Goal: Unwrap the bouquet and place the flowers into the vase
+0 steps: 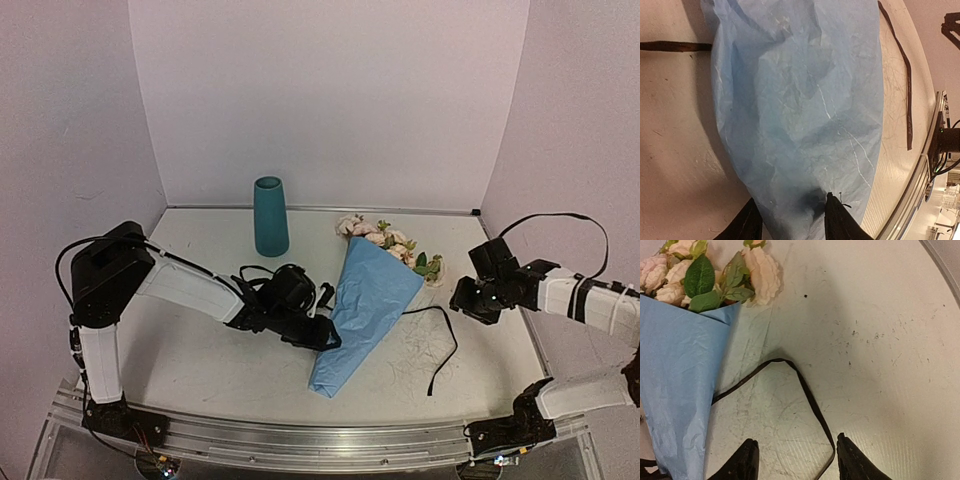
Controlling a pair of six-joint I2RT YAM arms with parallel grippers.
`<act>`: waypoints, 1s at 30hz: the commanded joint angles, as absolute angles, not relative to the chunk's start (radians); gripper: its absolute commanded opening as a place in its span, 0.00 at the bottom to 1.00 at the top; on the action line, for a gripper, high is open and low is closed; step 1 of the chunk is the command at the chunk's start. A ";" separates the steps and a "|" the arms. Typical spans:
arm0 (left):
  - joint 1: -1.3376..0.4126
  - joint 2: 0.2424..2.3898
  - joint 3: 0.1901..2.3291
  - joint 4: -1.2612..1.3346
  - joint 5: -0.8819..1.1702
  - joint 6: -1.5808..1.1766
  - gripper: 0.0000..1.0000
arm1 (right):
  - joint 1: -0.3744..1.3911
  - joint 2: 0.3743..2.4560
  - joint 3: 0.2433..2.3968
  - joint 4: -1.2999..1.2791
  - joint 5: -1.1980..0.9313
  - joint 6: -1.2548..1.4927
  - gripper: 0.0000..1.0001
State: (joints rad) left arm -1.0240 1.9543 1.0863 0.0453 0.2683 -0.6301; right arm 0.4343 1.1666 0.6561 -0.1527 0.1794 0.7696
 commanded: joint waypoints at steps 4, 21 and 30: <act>-1.045 1.942 1.105 0.080 0.220 -0.646 0.44 | 0.434 1.168 0.592 -0.017 -0.078 0.688 0.58; -1.045 1.852 1.074 0.081 0.081 -0.608 0.54 | 0.479 1.456 0.568 0.453 -0.358 0.844 0.56; -1.045 1.891 1.114 0.075 0.102 -0.584 0.53 | 0.501 1.537 0.574 0.515 -0.324 0.899 0.53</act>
State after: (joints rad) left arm -1.0443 1.8741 1.0635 0.0607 0.1015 -0.6075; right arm 0.4932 1.5083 0.5602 0.4714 -0.3291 0.8667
